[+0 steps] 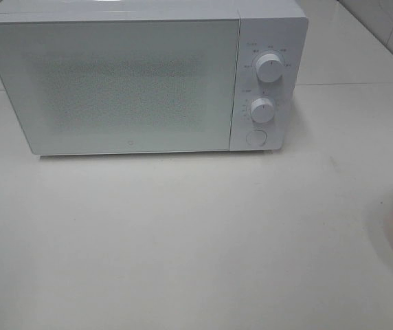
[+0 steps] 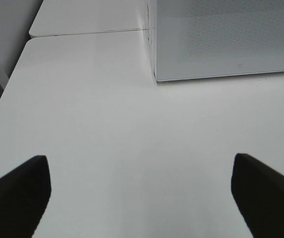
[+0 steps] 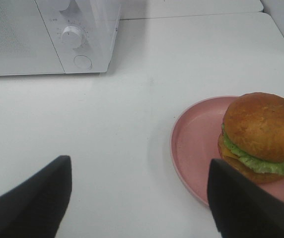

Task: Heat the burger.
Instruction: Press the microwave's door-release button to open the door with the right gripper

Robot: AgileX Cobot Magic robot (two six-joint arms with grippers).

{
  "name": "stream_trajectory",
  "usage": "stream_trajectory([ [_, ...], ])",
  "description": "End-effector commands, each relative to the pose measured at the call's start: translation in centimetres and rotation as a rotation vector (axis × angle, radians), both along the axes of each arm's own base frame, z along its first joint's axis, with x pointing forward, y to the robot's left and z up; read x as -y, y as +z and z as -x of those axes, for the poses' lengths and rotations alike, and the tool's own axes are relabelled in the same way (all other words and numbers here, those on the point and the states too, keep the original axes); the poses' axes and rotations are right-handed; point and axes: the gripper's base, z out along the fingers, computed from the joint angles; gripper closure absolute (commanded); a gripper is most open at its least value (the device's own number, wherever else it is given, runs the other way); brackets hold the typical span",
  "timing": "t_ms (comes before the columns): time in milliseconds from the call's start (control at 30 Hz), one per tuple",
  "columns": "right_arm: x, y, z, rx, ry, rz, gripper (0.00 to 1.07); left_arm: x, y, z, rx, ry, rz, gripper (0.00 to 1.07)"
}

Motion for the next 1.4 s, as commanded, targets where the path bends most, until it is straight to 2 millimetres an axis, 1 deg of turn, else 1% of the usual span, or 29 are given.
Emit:
stream_trajectory([
  [33, 0.0, 0.0, 0.3, 0.031, -0.002, 0.009, 0.34, 0.0, 0.0, 0.2, 0.018, 0.002, 0.001, 0.16],
  [400, 0.0, 0.0, 0.3, 0.031, -0.002, 0.009, 0.34, 0.0, 0.0, 0.2, 0.018, 0.002, 0.001, 0.16],
  [533, 0.1, 0.6, 0.3, 0.045, -0.008, 0.010, 0.34, 0.0, 0.0, 0.2, 0.018, 0.002, 0.001, 0.16],
  [600, 0.1, 1.5, -0.1, 0.039, -0.009, 0.010, 0.34, 0.0, 0.0, 0.2, 0.018, 0.002, 0.001, 0.16],
  [700, 0.1, 1.8, -0.3, 0.035, -0.009, 0.011, 0.34, 0.0, 0.0, 0.2, 0.018, 0.002, 0.001, 0.16],
  [767, -0.1, 2.3, -1.5, 0.019, -0.008, 0.015, 0.34, 0.0, 0.0, 0.2, 0.018, 0.002, 0.001, 0.16],
  [800, -0.1, 2.3, -1.5, 0.019, -0.008, 0.015, 0.34, 0.0, 0.0, 0.2, 0.018, 0.002, 0.001, 0.16],
  [867, -0.2, 2.5, -2.6, -0.003, -0.006, 0.018, 0.34, 0.0, 0.0, 0.2, 0.018, 0.002, 0.001, 0.16],
  [933, -0.2, 2.6, -3.0, -0.007, -0.005, 0.019, 0.34, 0.0, 0.0, 0.2, 0.018, 0.002, 0.001, 0.16],
  [967, -0.3, 2.7, -3.6, -0.013, -0.004, 0.021, 0.34, 0.0, 0.0, 0.2, 0.018, 0.002, 0.001, 0.16],
  [1033, -0.3, 2.8, -3.9, -0.010, -0.003, 0.021, 0.34, 0.0, 0.0, 0.2, 0.018, 0.002, 0.001, 0.16],
  [1067, -0.4, 2.9, -4.6, -0.011, -0.001, 0.021, 0.34, 0.0, 0.0, 0.2, 0.018, 0.002, 0.001, 0.16],
  [1100, -0.4, 2.9, -4.6, -0.011, -0.001, 0.021, 0.34, 0.0, 0.0, 0.2, 0.018, 0.002, 0.001, 0.16],
  [1167, -0.5, 3.1, -5.5, 0.001, 0.000, 0.024, 0.34, 0.0, 0.0, 0.2, 0.018, 0.002, 0.001, 0.16],
  [1267, -0.5, 3.2, -5.8, 0.010, 0.000, 0.026, 0.34, 0.0, 0.0, 0.2, 0.018, 0.002, 0.001, 0.16],
  [1333, -0.6, 3.5, -7.0, 0.021, -0.001, 0.040, 0.34, 0.0, 0.0, 0.2, 0.018, 0.002, 0.001, 0.16],
  [1400, -0.5, 3.4, -7.3, 0.017, -0.003, 0.052, 0.34, 0.0, 0.0, 0.2, 0.018, 0.002, 0.001, 0.16],
])
